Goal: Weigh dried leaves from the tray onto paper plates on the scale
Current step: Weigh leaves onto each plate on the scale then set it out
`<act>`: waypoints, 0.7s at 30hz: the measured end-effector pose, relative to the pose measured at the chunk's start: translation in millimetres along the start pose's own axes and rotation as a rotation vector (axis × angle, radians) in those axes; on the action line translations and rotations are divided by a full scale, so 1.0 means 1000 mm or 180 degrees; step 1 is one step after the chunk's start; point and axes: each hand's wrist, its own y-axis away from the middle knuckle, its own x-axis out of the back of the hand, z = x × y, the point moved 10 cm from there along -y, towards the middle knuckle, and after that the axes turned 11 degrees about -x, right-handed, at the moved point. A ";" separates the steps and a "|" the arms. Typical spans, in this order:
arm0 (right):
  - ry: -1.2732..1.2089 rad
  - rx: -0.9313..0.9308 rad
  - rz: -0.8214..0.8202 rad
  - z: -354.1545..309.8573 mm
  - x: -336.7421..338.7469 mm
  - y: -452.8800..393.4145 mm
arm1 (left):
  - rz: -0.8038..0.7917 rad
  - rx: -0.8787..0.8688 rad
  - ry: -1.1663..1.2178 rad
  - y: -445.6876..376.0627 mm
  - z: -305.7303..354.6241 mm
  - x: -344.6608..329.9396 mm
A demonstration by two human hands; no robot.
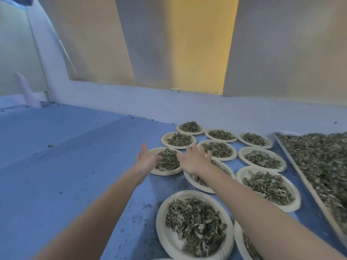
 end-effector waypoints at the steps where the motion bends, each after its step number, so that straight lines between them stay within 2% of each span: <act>1: -0.0086 0.0034 0.0007 0.001 0.007 0.013 | -0.0058 -0.0125 -0.0064 0.009 0.017 -0.003; 9: -0.0386 0.0153 0.0315 0.053 0.079 0.130 | -0.0914 -0.1095 -0.0367 0.125 0.148 -0.068; 12: -0.0050 0.0136 0.0239 0.095 0.098 0.177 | -0.1272 -0.1409 -0.0618 0.177 0.185 -0.106; 15: 0.0595 0.0210 -0.0082 0.137 0.104 0.226 | -0.1785 -0.1654 -0.1019 0.231 0.216 -0.153; 18: 0.1137 -0.0119 -0.0338 0.193 0.113 0.274 | -0.2330 -0.1844 -0.1159 0.288 0.246 -0.203; 21: 0.1222 -0.0533 -0.0338 0.260 0.127 0.310 | -0.2646 -0.2085 -0.1194 0.333 0.275 -0.252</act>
